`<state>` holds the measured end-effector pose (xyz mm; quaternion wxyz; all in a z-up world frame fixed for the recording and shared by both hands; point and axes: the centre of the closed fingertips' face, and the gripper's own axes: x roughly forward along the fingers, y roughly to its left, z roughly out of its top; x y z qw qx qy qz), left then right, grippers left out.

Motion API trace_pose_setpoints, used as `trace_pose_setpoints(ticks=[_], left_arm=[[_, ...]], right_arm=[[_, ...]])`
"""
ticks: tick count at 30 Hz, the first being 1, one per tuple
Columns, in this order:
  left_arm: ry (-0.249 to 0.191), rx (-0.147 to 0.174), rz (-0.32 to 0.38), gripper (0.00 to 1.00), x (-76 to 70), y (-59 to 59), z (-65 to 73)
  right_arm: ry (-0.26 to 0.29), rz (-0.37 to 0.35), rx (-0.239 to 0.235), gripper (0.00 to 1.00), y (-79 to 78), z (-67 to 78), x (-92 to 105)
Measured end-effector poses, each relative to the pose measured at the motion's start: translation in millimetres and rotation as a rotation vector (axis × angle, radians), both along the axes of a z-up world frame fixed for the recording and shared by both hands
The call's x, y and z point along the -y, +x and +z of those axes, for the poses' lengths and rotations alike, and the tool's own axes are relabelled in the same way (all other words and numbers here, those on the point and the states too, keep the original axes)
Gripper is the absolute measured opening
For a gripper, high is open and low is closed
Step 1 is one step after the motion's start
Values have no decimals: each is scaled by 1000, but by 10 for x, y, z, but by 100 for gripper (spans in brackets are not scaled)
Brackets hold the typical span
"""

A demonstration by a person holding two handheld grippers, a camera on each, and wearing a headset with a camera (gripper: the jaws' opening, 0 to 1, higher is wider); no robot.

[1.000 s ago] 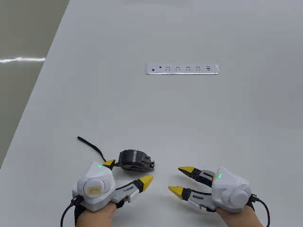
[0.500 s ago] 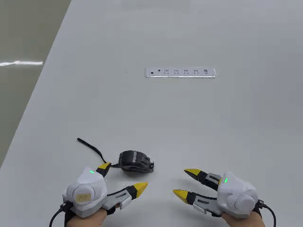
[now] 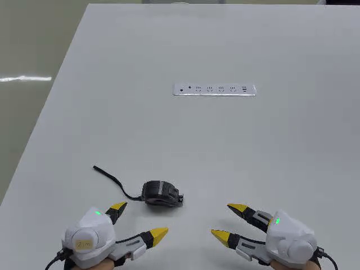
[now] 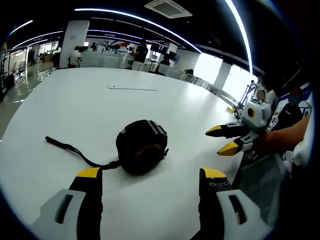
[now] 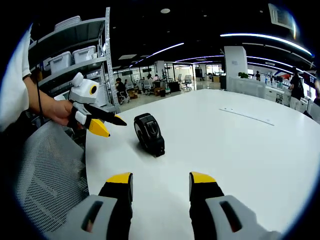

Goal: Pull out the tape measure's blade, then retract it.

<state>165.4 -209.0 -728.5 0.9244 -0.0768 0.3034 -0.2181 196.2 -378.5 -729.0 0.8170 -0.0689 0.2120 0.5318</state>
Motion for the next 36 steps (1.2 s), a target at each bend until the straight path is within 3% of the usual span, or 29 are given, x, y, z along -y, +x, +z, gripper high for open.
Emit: trace_pose_setpoints(ticks=[13, 18, 36], left_arm=[[-14, 4, -20, 78, -60, -152, 36], [0, 13, -40, 78, -78, -200, 83], [-26, 15, -28, 79, -340, -380, 145]], right_arm=[[0, -20, -5, 48, -75, 39, 102], [-5, -26, -4, 50, -108, 64, 162], [-18, -40, 10, 55, -207, 135, 321]])
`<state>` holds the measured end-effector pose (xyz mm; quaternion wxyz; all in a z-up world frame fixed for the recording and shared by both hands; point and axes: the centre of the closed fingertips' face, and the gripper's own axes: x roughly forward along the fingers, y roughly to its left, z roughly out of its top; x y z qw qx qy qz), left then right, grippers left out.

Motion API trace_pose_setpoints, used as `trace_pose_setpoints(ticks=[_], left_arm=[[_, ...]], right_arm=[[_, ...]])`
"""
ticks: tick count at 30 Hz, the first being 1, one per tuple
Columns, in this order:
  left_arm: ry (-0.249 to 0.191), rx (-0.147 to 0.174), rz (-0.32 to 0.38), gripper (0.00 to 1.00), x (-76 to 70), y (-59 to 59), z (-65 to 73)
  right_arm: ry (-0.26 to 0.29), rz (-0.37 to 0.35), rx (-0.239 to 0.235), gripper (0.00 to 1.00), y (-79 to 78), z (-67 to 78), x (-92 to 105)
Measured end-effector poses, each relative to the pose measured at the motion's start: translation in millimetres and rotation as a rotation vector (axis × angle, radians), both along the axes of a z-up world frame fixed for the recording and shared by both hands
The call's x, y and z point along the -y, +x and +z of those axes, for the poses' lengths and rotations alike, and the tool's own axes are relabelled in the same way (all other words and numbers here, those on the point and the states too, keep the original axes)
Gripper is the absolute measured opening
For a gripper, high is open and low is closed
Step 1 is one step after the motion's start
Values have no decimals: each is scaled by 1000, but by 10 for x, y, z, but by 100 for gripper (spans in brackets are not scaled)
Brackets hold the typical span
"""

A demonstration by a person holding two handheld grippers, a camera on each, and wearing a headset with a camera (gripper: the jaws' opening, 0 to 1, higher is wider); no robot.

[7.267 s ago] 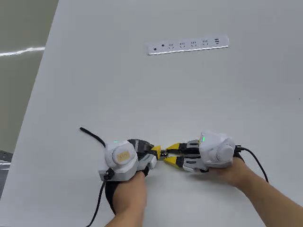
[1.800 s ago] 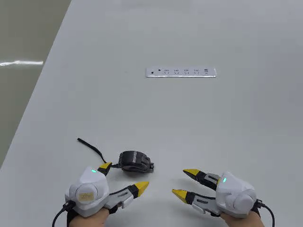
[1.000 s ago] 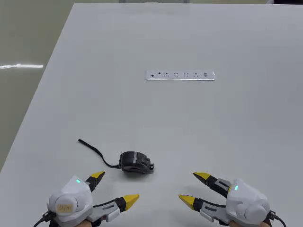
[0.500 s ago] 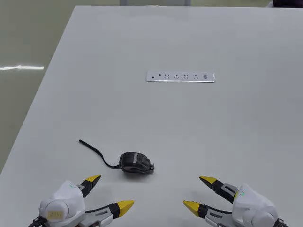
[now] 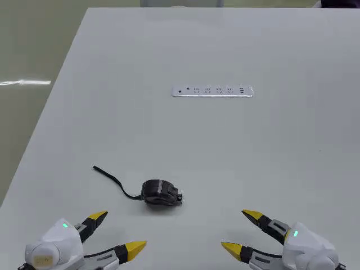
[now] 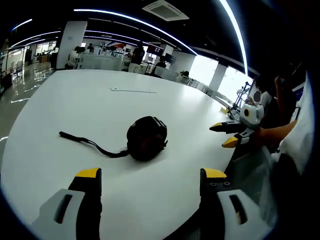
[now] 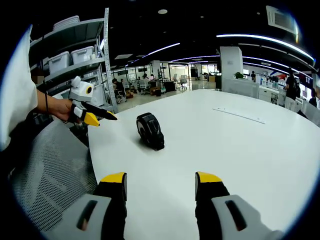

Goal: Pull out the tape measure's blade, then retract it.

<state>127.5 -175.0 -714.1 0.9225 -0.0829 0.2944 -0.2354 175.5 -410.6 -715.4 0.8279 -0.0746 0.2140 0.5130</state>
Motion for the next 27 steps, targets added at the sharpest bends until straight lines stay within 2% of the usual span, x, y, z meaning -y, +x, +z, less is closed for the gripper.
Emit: trace_pose_setpoints(ticks=[5, 27], left_arm=[[21, 4, -15, 81, -16, -61, -8], [-1, 0, -13, 81, -48, -171, -19]], right_arm=[[-7, -12, 4, 56, -13, 23, 62], [-12, -44, 1, 60, -67, 46, 223]])
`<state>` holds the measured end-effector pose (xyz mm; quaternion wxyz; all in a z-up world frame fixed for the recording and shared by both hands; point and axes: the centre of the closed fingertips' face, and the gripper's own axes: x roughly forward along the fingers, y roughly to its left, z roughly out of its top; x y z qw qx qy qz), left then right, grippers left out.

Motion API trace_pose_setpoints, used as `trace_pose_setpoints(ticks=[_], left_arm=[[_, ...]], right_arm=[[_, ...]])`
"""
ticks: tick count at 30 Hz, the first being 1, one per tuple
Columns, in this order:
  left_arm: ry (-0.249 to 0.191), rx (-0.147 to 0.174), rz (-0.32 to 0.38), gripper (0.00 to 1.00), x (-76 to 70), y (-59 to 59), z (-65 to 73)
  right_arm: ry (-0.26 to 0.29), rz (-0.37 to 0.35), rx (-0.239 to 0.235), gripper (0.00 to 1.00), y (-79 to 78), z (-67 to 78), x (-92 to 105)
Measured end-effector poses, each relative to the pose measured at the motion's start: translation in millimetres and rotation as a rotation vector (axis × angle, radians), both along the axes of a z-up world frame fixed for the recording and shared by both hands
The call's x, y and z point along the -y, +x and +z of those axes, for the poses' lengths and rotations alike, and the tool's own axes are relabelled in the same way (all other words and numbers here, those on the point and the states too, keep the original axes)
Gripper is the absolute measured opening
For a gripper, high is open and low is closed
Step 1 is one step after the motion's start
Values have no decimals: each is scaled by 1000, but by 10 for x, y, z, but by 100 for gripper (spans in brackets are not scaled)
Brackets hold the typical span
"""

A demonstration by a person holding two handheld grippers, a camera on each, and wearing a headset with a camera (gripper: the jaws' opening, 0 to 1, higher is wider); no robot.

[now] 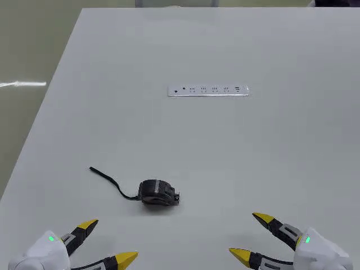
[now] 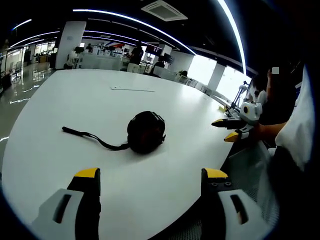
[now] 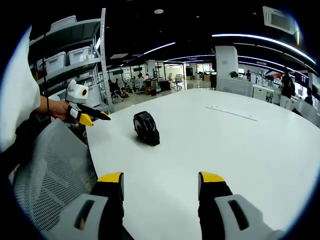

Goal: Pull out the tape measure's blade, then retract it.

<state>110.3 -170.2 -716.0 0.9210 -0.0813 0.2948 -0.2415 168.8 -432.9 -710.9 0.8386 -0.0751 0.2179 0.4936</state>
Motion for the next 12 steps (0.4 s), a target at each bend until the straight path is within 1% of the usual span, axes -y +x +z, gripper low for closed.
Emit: trace_pose_setpoints(ticks=[4, 12], left_arm=[[-7, 0, 4, 81, -4, 1, 1], [-5, -3, 7, 81, -12, -16, -13]], right_arm=[[1, 1, -1, 60, -7, 1, -10], [5, 0, -3, 60, -18, 6, -18]])
